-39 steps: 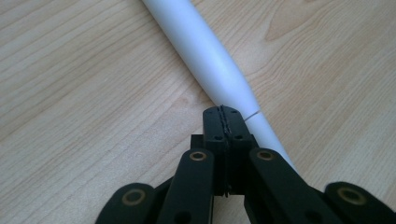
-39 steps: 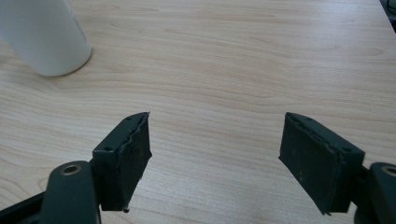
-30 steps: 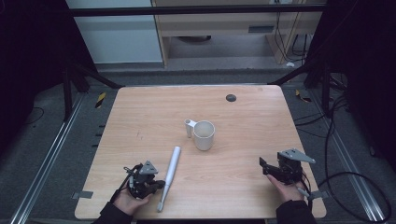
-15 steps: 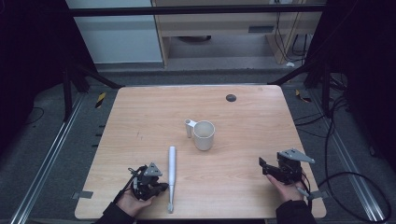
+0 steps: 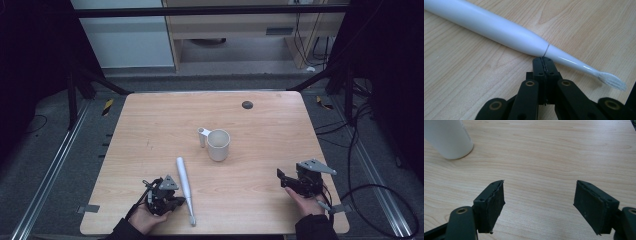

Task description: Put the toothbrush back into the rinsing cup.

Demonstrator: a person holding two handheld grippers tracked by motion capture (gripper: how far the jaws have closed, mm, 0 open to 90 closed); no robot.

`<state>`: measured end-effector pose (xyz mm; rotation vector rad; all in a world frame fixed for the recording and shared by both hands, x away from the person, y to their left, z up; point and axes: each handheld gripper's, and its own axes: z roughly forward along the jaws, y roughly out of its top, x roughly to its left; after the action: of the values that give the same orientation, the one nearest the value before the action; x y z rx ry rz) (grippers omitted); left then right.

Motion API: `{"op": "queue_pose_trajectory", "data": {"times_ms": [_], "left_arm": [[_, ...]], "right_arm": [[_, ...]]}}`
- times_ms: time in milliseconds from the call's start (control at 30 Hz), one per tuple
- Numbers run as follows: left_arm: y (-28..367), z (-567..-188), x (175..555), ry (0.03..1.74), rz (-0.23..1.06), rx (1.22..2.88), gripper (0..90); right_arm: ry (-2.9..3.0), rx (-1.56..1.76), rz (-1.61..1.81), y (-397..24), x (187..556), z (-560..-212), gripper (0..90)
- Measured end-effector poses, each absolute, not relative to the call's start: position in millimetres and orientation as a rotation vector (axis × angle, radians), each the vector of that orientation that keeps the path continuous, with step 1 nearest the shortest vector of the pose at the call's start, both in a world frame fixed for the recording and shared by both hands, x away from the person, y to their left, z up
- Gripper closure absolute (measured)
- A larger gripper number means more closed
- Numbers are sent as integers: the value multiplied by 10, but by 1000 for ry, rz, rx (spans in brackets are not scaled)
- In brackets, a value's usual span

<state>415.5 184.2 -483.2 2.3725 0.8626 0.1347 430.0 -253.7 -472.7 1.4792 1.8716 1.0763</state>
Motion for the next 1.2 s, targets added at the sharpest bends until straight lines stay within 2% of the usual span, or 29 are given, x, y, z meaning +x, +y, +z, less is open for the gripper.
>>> {"op": "queue_pose_trajectory", "data": {"times_ms": [1033, 1200], "left_arm": [[1637, -4808, 4168, 794, 176, 2349, 897], [1679, -4696, 4189, 783, 203, 2312, 897]], "right_arm": [[1881, 1472, 1070, -2525, 4311, -4735, 243], [1879, 1473, 1071, -2527, 4311, -4736, 243]]}}
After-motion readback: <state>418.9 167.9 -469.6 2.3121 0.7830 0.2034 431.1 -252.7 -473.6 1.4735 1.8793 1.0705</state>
